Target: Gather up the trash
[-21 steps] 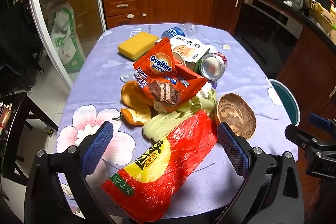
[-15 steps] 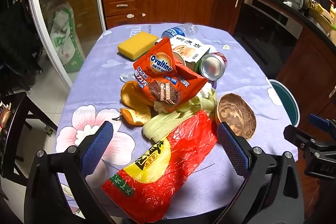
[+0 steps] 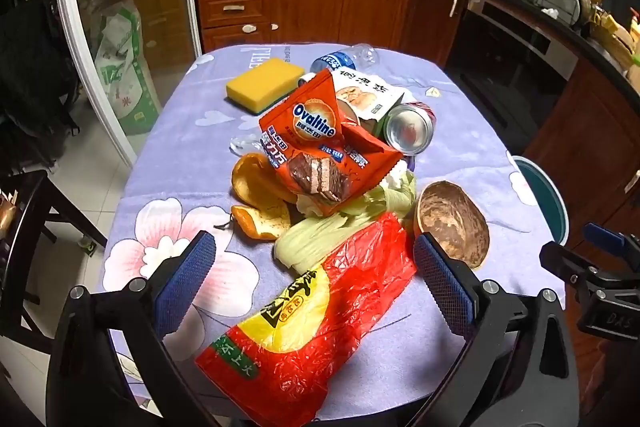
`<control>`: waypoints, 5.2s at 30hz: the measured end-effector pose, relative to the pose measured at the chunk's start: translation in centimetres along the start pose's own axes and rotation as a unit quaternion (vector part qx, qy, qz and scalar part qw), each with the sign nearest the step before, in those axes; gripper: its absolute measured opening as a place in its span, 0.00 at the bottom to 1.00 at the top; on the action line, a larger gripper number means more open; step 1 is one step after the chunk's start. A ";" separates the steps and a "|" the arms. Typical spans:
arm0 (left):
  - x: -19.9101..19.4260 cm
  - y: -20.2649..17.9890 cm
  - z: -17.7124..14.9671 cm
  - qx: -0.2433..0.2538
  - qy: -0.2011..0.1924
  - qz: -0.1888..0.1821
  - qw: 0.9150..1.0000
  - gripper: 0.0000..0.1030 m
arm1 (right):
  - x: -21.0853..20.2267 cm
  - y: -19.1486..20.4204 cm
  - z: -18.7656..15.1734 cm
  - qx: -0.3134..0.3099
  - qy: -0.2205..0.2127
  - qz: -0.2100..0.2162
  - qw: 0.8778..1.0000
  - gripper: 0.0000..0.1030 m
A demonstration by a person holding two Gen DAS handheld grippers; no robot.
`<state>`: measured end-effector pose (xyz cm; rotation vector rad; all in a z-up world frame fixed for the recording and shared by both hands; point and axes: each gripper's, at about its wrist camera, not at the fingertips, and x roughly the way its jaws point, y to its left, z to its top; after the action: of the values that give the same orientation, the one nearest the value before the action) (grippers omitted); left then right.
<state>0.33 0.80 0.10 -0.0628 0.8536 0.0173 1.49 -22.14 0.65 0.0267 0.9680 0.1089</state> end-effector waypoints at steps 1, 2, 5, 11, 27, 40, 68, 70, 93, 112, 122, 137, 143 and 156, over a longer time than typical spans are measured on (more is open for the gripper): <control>0.0 0.0 0.0 0.001 -0.001 0.001 1.000 0.96 | 0.1 0.0 0.0 0.000 0.001 0.000 1.000 0.94; 0.1 0.0 0.1 0.002 -0.001 0.001 1.000 0.96 | 0.1 0.0 0.2 0.000 0.002 -0.001 1.000 0.94; 0.3 -0.2 0.2 0.002 0.001 0.001 1.000 0.96 | 0.3 -0.2 0.3 0.002 0.002 -0.001 1.000 0.94; 0.9 -0.3 0.5 0.003 0.007 0.000 1.000 0.96 | 0.8 -0.3 0.2 0.006 0.008 0.000 1.000 0.94; 1.5 -0.5 0.8 0.002 0.014 -0.004 1.000 0.96 | 1.2 -0.4 0.5 0.009 0.013 0.002 1.000 0.94; 1.5 -0.4 1.2 -0.002 0.016 -0.008 1.000 0.96 | 1.1 -0.4 0.7 0.009 0.015 0.003 1.000 0.94; 4.3 1.4 3.9 -0.047 0.062 -0.055 0.995 0.96 | 2.5 -1.2 2.0 0.020 0.029 0.004 0.999 0.94; 4.8 1.3 4.6 -0.053 0.067 -0.060 0.995 0.96 | 2.9 -1.4 2.3 0.022 0.031 0.003 0.999 0.94; 9.2 4.2 5.5 -0.081 0.078 -0.080 0.990 0.72 | 6.8 0.4 7.6 0.018 0.048 0.027 0.998 0.94; 8.4 8.7 2.9 -0.065 0.079 -0.134 0.986 0.16 | 10.3 14.2 14.7 -0.038 0.104 0.170 0.979 0.85; 8.1 8.7 2.7 -0.062 0.079 -0.137 0.985 0.16 | 14.1 14.9 13.2 -0.022 0.157 0.186 0.970 0.55; 2.5 4.9 5.4 -0.020 0.027 -0.118 0.992 0.16 | 6.3 8.6 13.0 0.001 0.065 0.227 0.972 0.51; 1.1 -0.5 7.4 0.035 0.015 -0.134 0.990 0.16 | 3.9 1.4 12.5 0.063 0.029 0.219 0.973 0.51; 3.4 -17.4 8.3 0.165 0.063 -0.214 0.961 0.16 | 1.8 -16.7 7.8 0.186 -0.041 0.133 0.973 0.54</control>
<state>9.49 -16.11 3.79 0.0674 0.9460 -0.5395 10.27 -38.33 2.36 0.5030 0.8880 0.1701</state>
